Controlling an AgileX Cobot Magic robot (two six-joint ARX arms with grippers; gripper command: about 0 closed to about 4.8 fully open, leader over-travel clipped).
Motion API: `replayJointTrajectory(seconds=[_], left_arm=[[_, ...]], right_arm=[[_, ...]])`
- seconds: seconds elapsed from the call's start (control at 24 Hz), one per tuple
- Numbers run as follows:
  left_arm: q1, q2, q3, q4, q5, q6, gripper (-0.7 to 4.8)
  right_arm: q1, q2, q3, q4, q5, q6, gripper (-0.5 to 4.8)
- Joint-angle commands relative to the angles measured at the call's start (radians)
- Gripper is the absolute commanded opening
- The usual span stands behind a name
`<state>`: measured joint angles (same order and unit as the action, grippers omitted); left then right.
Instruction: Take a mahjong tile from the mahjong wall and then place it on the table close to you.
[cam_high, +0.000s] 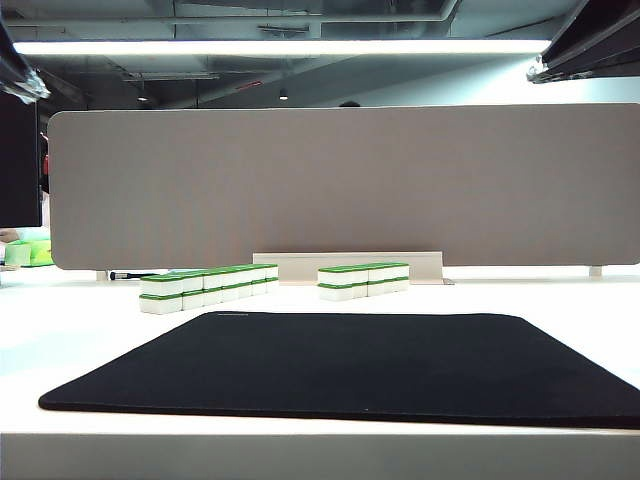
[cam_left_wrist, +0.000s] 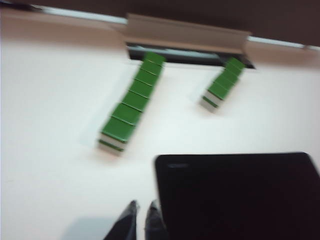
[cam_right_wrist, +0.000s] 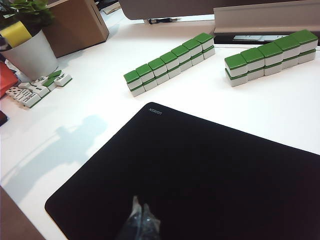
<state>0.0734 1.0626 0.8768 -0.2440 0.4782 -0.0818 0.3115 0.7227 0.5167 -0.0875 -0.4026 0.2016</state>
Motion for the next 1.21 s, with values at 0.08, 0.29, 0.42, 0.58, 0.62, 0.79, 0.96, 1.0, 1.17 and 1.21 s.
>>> replayJointTrajectory(seconds=[0.08,0.29,0.42,0.58,0.62,0.79,0.96,1.0,1.17,1.21], left_arm=[[-0.072,0.064,0.025,0.019,0.151,0.047,0.26],[-0.282,0.069,0.025,0.021,0.055,0.181,0.26],[-0.418,0.075,0.024,0.018,0.023,0.179,0.26],[-0.545,0.08,0.024,0.005,-0.056,0.179,0.26],[-0.554,0.082,0.024,0.005,-0.109,0.179,0.26],[-0.535,0.082,0.025,0.005,-0.273,0.179,0.31],[-0.491,0.098,0.034,0.005,-0.286,0.18,0.87],[-0.484,0.104,0.041,0.003,-0.29,0.18,0.87],[-0.464,0.124,0.07,-0.017,-0.301,0.183,0.87],[-0.463,0.131,0.077,-0.018,-0.303,0.183,0.87]], right_arm=[[0.001,-0.002,0.003,0.008,-0.004,0.0,-0.01],[0.001,-0.002,0.003,0.005,-0.004,0.0,-0.01],[0.001,-0.002,0.003,0.003,-0.019,0.0,-0.01],[0.002,-0.002,0.003,0.002,-0.023,0.0,-0.01],[0.001,-0.002,0.003,0.002,-0.023,0.0,-0.01],[0.002,-0.002,0.003,0.001,-0.027,0.0,-0.01],[0.002,-0.002,0.003,-0.023,-0.025,0.0,-0.01],[0.002,-0.002,0.003,-0.029,-0.026,0.0,-0.01],[0.002,-0.002,0.003,-0.044,-0.026,0.0,-0.01],[0.001,-0.002,0.003,-0.047,-0.025,0.0,-0.01]])
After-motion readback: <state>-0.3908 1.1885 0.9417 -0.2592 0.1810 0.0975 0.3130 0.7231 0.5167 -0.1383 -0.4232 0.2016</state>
